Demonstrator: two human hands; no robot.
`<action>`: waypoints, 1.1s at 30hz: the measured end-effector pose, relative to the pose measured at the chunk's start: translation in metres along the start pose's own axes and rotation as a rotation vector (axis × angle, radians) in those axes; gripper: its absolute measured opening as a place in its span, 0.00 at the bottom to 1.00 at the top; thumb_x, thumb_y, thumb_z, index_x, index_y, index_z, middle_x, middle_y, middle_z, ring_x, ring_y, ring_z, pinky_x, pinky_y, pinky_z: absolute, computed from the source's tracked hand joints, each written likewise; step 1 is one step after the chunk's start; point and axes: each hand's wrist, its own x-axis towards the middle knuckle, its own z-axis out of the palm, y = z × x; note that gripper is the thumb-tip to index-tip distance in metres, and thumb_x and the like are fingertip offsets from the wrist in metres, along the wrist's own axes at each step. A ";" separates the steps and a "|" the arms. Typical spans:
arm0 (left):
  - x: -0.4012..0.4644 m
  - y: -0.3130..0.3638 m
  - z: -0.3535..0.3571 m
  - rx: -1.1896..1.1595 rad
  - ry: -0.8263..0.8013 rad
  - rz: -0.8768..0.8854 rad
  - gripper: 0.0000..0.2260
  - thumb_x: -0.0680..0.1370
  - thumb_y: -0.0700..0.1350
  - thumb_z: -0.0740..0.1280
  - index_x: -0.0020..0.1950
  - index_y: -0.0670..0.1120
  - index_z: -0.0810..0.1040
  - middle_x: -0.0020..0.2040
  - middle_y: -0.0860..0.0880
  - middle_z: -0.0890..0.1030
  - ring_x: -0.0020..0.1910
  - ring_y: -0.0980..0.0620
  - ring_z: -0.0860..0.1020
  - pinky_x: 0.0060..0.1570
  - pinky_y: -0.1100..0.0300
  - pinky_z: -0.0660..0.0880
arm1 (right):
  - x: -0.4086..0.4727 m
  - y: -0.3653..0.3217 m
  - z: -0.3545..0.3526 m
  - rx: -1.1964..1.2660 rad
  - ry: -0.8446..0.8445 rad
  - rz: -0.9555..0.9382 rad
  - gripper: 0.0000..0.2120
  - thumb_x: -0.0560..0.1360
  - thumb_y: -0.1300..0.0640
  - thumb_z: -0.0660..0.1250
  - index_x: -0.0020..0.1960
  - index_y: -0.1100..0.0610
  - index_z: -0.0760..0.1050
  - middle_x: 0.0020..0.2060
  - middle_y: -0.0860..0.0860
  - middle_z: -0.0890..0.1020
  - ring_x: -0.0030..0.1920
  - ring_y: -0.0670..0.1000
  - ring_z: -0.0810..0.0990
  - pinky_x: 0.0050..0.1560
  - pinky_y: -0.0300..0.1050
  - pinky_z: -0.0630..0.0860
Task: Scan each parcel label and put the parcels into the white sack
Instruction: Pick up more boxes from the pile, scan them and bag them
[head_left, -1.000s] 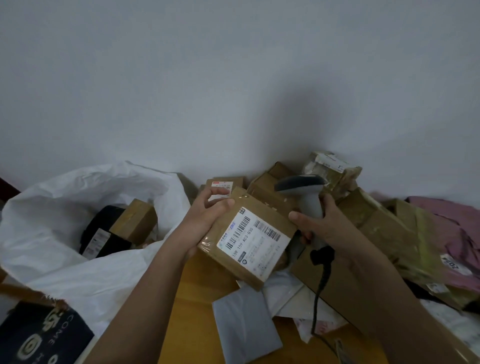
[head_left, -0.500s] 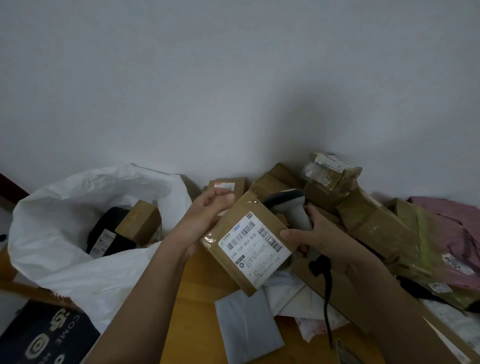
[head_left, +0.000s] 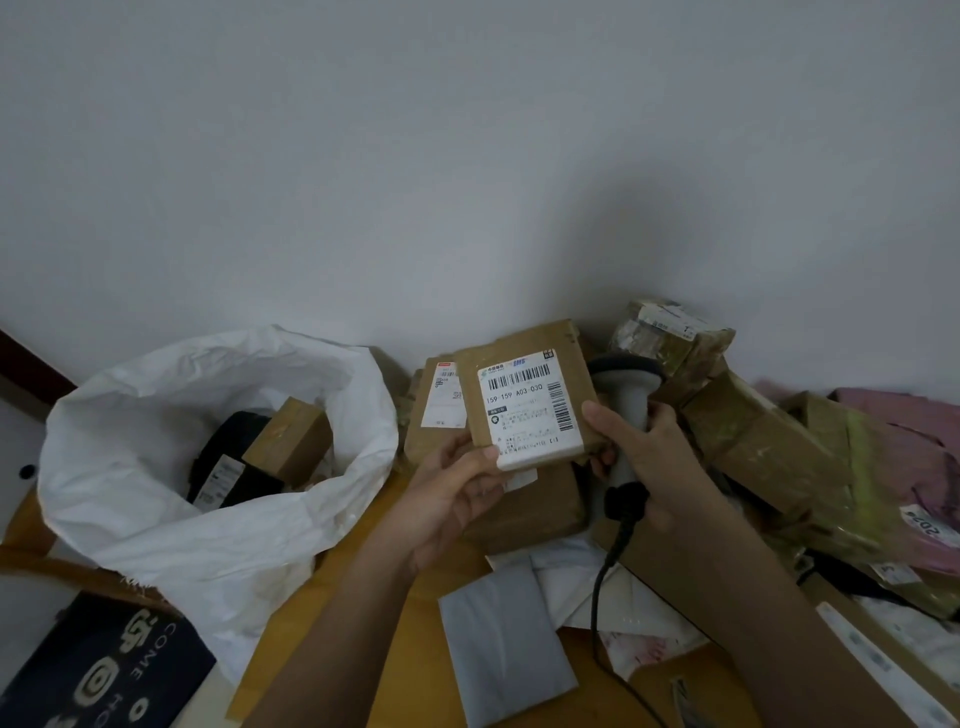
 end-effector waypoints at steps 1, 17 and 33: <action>0.001 0.000 -0.001 0.014 0.025 0.018 0.32 0.69 0.45 0.76 0.71 0.45 0.68 0.61 0.44 0.81 0.60 0.45 0.80 0.63 0.49 0.76 | 0.001 -0.001 0.000 -0.015 0.007 0.008 0.34 0.67 0.49 0.75 0.66 0.60 0.65 0.45 0.61 0.79 0.35 0.52 0.78 0.36 0.45 0.80; 0.033 -0.018 -0.043 0.246 0.527 0.085 0.37 0.69 0.52 0.77 0.73 0.51 0.64 0.66 0.46 0.75 0.63 0.46 0.76 0.65 0.44 0.73 | -0.076 -0.083 0.013 -0.013 -0.342 0.007 0.18 0.74 0.51 0.66 0.58 0.62 0.73 0.35 0.53 0.75 0.28 0.49 0.74 0.30 0.43 0.77; 0.043 -0.015 -0.052 0.155 0.569 0.066 0.37 0.69 0.53 0.77 0.73 0.49 0.64 0.67 0.44 0.73 0.63 0.44 0.75 0.65 0.45 0.73 | -0.092 -0.098 0.017 -0.061 -0.347 -0.060 0.24 0.67 0.48 0.67 0.59 0.60 0.73 0.46 0.59 0.75 0.27 0.48 0.73 0.31 0.44 0.75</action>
